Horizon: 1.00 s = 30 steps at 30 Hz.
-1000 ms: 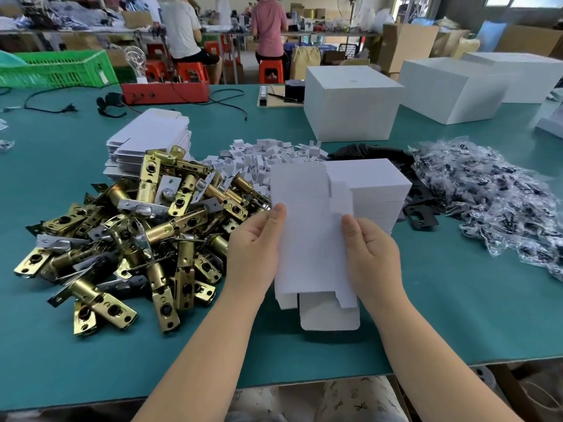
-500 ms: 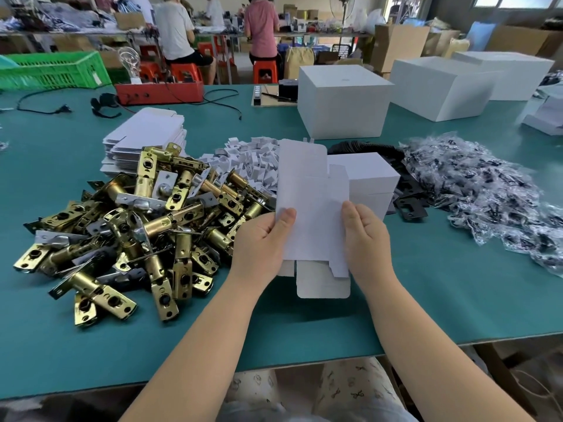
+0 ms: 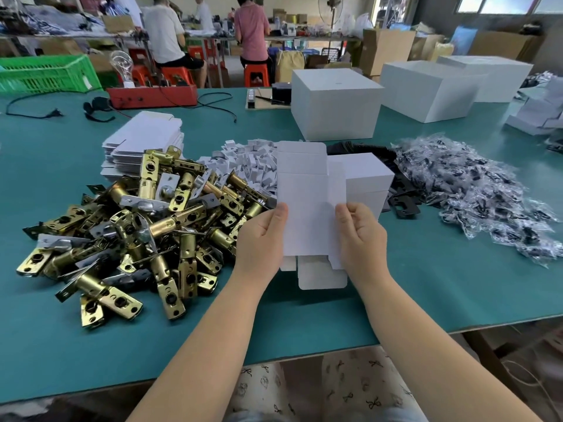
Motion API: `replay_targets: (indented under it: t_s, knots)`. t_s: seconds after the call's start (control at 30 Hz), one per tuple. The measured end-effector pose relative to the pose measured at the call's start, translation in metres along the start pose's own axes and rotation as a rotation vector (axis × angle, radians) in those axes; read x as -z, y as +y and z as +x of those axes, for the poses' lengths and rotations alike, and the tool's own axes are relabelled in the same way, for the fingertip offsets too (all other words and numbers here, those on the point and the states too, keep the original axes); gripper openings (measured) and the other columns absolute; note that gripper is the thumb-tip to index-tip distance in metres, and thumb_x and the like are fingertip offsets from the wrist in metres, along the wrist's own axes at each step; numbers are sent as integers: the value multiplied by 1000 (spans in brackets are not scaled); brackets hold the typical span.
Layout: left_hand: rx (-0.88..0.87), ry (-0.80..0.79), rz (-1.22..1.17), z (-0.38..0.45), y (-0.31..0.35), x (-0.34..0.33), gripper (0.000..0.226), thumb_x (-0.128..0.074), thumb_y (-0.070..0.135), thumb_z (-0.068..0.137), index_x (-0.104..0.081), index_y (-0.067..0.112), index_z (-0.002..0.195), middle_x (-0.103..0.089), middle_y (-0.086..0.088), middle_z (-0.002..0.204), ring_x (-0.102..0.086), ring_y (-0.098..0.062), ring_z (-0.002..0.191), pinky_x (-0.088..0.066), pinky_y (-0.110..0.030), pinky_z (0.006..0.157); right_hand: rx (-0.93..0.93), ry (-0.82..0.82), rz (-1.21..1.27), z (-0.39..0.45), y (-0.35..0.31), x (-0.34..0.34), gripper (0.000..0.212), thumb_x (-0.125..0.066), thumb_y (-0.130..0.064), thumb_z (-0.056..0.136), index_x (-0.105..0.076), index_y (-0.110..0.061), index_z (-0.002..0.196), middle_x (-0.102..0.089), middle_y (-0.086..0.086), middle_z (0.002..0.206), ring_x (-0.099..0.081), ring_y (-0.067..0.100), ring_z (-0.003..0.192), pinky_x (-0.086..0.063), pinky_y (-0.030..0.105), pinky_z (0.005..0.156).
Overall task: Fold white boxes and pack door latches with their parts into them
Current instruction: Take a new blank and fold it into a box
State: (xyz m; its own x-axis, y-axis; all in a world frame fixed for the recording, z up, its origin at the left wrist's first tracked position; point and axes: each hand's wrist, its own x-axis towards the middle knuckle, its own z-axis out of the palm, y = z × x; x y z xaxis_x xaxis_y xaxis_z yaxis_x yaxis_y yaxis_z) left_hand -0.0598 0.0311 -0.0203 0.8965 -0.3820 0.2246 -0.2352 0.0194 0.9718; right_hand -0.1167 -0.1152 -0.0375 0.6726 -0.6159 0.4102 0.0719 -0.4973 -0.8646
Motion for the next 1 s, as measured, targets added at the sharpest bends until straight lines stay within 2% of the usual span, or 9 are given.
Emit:
replay_targets:
  t_s: [0.1, 0.2, 0.33, 0.4, 0.6, 0.67, 0.77, 0.87, 1.0]
  knots:
    - [43, -6, -39, -1, -1, -2, 49, -39, 40, 103, -71, 8, 85, -70, -20, 91, -61, -19, 80, -49, -35, 75, -13, 19, 3, 0, 0, 2, 18, -47, -49, 90, -51, -35, 100, -57, -17, 63, -52, -16, 68, -37, 3, 59]
    - [154, -123, -212, -2, 5, -2, 45, -37, 41, 104, -76, 46, 81, -75, 17, 93, -69, 1, 86, -53, -15, 66, 1, 7, -13, -1, -2, 2, 21, -41, -47, 90, -54, -32, 96, -60, -30, 69, -51, -22, 76, -35, 0, 62]
    - [212, -222, -302, -2, 7, 1, 28, -49, 51, 88, -76, 42, 91, -75, 5, 99, -69, -15, 92, -56, -35, 78, 22, -18, 43, -4, -3, 3, 24, -40, -48, 90, -53, -35, 74, -58, -23, 66, -51, -12, 67, -36, 6, 57]
    - [178, -250, -327, -1, 8, 1, 24, -54, 50, 86, -75, 41, 92, -73, 3, 93, -66, -19, 88, -54, -40, 76, 18, -69, 136, -5, -4, 5, 25, -41, -55, 83, -57, -37, 79, -62, -30, 74, -53, -11, 69, -37, 7, 59]
    - [64, -164, -314, 4, 7, 0, 18, -62, 45, 83, -78, 37, 88, -67, 8, 71, -60, -8, 60, -48, -22, 45, -33, -220, 388, -3, -5, 11, 28, -63, -46, 76, -72, -25, 92, -73, -9, 88, -65, 8, 80, -49, 21, 67]
    - [9, -140, -269, 5, 8, 0, 18, -68, 46, 82, -76, 39, 96, -68, 12, 71, -61, -5, 60, -45, -17, 45, -42, -251, 440, -2, -7, 14, 23, -63, -37, 78, -72, -20, 90, -73, -7, 86, -65, 10, 79, -49, 22, 66]
    - [29, -144, -206, 8, 7, 3, 53, -64, 41, 81, -48, 54, 129, -68, 16, 72, -65, -5, 66, -51, -22, 50, -53, -329, 502, -2, -11, 16, 30, -59, -25, 81, -64, -18, 109, -73, -9, 95, -68, 9, 87, -52, 21, 70]
    - [47, -278, -181, 7, 5, 7, 60, -56, 29, 80, -40, 72, 120, -65, 10, 71, -62, -13, 57, -50, -28, 42, -77, -384, 563, -1, -11, 17, 61, -57, -21, 79, -40, -28, 138, -70, -3, 111, -67, 22, 100, -54, 32, 79]
    - [65, -350, -199, 4, 3, 12, 69, -55, 17, 79, -38, 57, 133, -64, 3, 71, -62, -12, 57, -50, -24, 45, -96, -449, 647, -1, -10, 19, 74, -52, -12, 77, -29, -30, 145, -66, 4, 122, -64, 28, 105, -54, 35, 79]
